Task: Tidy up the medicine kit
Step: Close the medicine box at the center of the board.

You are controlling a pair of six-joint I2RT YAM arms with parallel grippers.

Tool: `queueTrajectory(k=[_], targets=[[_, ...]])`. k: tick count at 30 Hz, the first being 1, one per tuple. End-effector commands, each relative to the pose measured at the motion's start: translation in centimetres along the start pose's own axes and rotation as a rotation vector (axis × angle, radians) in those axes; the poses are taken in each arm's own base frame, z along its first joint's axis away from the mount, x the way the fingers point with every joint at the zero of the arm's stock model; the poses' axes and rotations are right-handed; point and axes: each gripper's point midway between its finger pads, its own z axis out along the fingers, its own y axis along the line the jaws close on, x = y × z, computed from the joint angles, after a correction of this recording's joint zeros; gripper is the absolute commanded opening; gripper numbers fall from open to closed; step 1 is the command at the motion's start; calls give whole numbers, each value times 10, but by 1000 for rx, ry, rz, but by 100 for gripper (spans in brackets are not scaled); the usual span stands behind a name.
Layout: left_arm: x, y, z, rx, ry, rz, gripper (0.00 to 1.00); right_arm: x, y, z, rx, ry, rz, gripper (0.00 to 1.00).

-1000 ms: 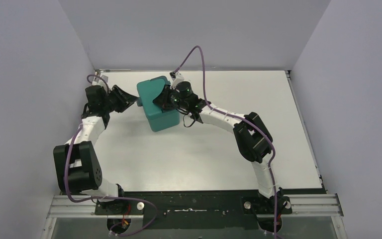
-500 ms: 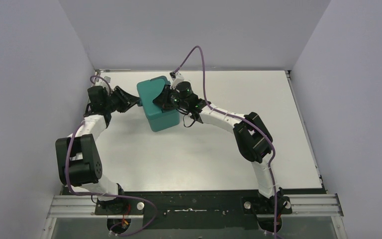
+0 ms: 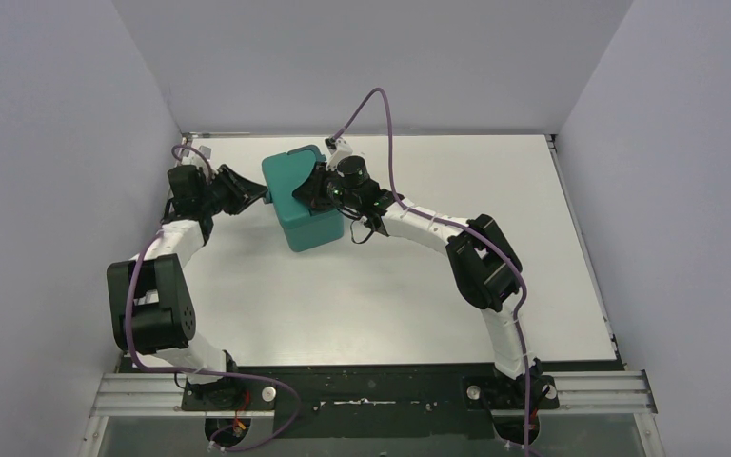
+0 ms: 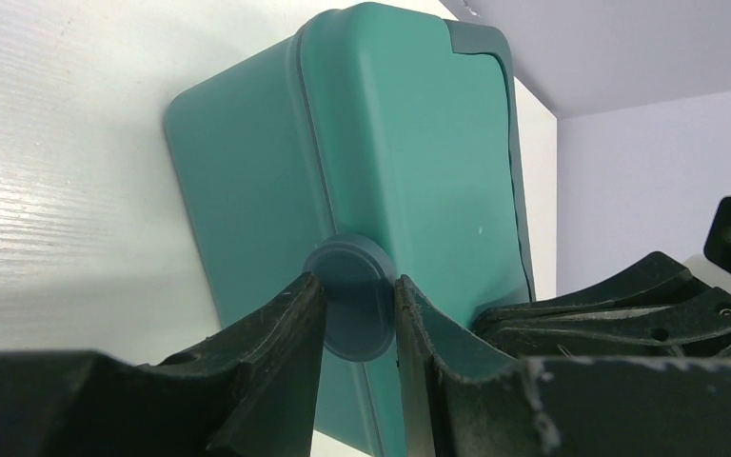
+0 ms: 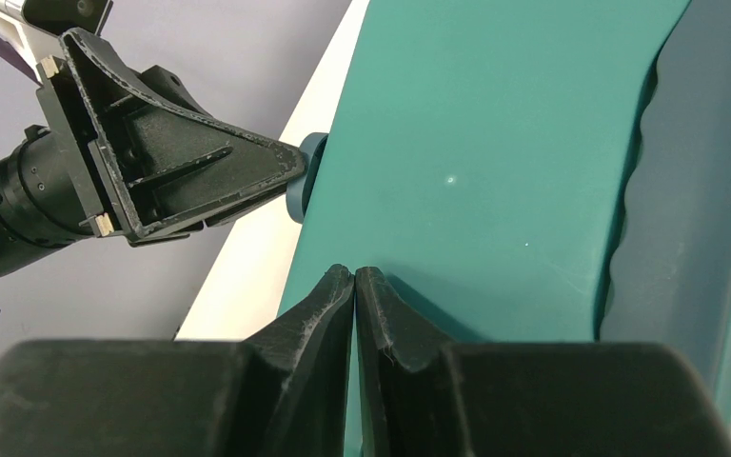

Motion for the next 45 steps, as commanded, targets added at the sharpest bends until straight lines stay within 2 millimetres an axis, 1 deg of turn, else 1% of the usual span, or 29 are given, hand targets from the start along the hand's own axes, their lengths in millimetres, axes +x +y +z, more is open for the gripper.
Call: queueTrajectory(k=[1,10,16,17,23,26,33,38,41,45], targets=[[0,2,3,8,-7,16,30,94,-63,-12,197,272,31,10],[3,12,2,-50,10,29,30,93,-64,-12,197,272,30,10],[1,5,5,-19,-7,23,30,94,-63,-12,196,272,31,10],[1,4,7,-11,-10,19,30,90,-61,-10,183,256,26,10],[4,0,14,18,-13,-6,30,89,-61,-10,181,253,25,10],[7,2,15,13,-8,-18,30,90,-61,-10,180,254,25,10],[7,5,14,-5,-24,-40,29,91,-61,-9,179,254,28,10],[11,-1,14,58,-41,-112,30,91,-60,-9,176,256,29,10],[17,1,15,83,-41,-164,32,91,-62,-10,180,258,27,10],[21,-1,15,129,-46,-229,32,92,-62,-10,181,259,27,10]])
